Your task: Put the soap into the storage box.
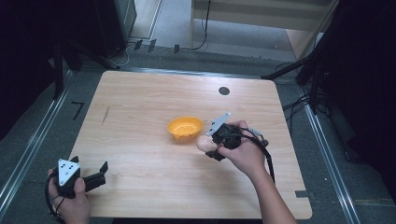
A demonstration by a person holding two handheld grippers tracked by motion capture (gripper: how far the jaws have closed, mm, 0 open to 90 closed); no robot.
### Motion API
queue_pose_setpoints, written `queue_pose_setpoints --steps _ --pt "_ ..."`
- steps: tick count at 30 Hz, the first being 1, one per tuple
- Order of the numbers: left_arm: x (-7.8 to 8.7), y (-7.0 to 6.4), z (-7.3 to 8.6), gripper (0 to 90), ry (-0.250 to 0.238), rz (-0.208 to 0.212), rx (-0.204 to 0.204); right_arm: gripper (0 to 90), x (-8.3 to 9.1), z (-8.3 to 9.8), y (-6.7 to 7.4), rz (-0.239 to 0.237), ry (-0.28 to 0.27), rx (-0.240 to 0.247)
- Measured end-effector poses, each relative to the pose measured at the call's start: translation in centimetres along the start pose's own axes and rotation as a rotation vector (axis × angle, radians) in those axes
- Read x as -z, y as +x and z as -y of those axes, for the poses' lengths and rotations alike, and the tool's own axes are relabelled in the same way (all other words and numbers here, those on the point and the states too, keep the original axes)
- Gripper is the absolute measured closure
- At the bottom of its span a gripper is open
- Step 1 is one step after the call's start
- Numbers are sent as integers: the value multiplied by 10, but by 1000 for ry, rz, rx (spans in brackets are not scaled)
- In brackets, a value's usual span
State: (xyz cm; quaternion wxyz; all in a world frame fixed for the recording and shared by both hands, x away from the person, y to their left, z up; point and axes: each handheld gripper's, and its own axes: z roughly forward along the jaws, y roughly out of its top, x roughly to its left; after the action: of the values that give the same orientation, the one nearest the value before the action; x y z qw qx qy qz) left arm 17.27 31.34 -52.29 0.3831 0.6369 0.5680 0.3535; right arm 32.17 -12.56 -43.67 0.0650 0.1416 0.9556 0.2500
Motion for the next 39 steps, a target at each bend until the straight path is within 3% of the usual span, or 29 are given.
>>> queue_pose_setpoints --steps 3,9,19,39 --pt "0 0 0 0 0 1 0 335 1 0 -5 -22 -34 -11" --pt "0 0 0 0 1 1 1 335 -3 -3 -9 -19 2 11" --pt "0 0 0 0 0 2 -1 335 -3 -14 -20 -24 18 57" --pt "0 1 0 0 -4 10 4 335 -13 -42 -37 -63 -1 139"
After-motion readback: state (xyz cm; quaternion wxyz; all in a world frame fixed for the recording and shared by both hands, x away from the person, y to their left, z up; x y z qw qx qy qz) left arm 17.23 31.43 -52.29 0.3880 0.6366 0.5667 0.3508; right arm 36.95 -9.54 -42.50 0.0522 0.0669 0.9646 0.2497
